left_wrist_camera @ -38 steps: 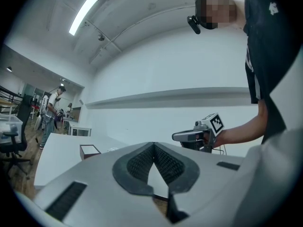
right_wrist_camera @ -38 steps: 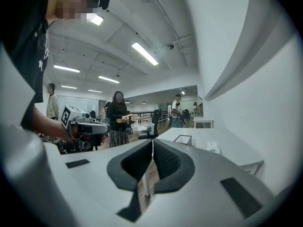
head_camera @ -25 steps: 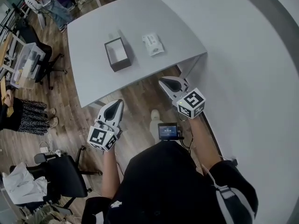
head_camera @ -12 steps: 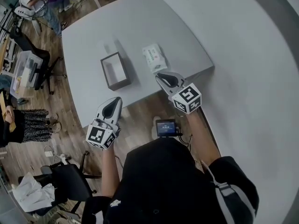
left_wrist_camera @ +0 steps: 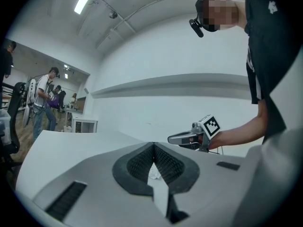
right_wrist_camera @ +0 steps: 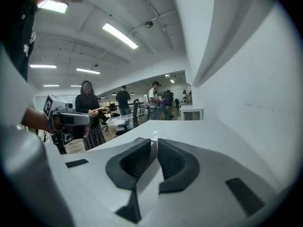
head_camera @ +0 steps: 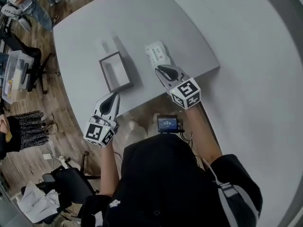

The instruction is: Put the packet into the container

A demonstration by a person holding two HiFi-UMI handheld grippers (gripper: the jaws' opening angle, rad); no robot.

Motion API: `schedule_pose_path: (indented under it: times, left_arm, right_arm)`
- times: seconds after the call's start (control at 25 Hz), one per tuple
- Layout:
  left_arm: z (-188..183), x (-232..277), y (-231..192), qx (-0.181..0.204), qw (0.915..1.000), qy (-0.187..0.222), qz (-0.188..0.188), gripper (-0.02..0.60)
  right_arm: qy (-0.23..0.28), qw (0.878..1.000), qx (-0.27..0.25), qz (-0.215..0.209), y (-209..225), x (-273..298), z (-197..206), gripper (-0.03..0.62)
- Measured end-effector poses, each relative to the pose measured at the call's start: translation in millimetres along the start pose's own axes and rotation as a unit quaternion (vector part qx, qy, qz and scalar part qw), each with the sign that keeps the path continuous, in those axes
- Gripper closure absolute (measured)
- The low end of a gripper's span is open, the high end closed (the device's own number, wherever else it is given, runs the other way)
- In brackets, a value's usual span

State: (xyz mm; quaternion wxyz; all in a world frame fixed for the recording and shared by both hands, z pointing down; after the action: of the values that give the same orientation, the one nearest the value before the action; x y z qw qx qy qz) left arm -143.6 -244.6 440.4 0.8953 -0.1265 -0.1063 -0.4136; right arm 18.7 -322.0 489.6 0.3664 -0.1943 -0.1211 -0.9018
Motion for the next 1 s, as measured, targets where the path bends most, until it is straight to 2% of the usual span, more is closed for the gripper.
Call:
schedule_pose_path:
  times: [0.12,0.16,0.24,0.36,0.52,0.72,1.0]
  left_arm:
    - [0.3,6.4,-10.9,-0.001,0.9998,-0.004,0.022,0.574]
    - [-0.8,8.3,-14.2,-0.001,0.9996,-0.001,0.030,0.574]
    - [-5.6,14.1,-21.9,0.003,0.9990,0.000,0.044,0.574]
    - [-8.5,24.4,-33.5,0.005,0.9985,-0.005,0.055,0.574]
    - [-1.8,31.1,-44.3,-0.002,0.9978,-0.012,0.065,0.574]
    - [0.9,35.3,-57.2,-0.002,0.9979,-0.016,0.062,0.574]
    - [-0.6,36.1,-71.3,-0.008,0.9984,-0.034,0.045,0.574]
  right_arm:
    - [-0.008,0.999,0.015,0.030,6.2,11.1,1.9,0.556]
    - [-0.014,0.999,0.024,0.039,9.5,14.5,3.1,0.525]
    - [-0.029,0.997,0.044,0.057,21.3,26.4,8.6,0.409]
    - [-0.077,0.990,0.057,0.100,49.3,55.0,32.1,0.346]
    - [-0.136,0.976,0.077,0.155,86.2,92.0,65.3,0.199]
    - [-0.193,0.960,0.098,0.179,119.2,129.4,92.0,0.155]
    - [-0.294,0.928,0.124,0.193,145.3,159.8,137.2,0.138]
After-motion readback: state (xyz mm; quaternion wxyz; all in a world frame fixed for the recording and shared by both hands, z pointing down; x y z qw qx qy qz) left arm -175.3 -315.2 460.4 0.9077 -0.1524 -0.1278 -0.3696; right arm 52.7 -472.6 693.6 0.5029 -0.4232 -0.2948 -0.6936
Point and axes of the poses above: the fingertips, and each gripper's own axes: x forward along the fingers, y to its right, z out of its underside, the point moved 1 cm from there along -x, backward along the fingers, and after that the axes turned 9 degrees about -y, right-handed, at the moved point
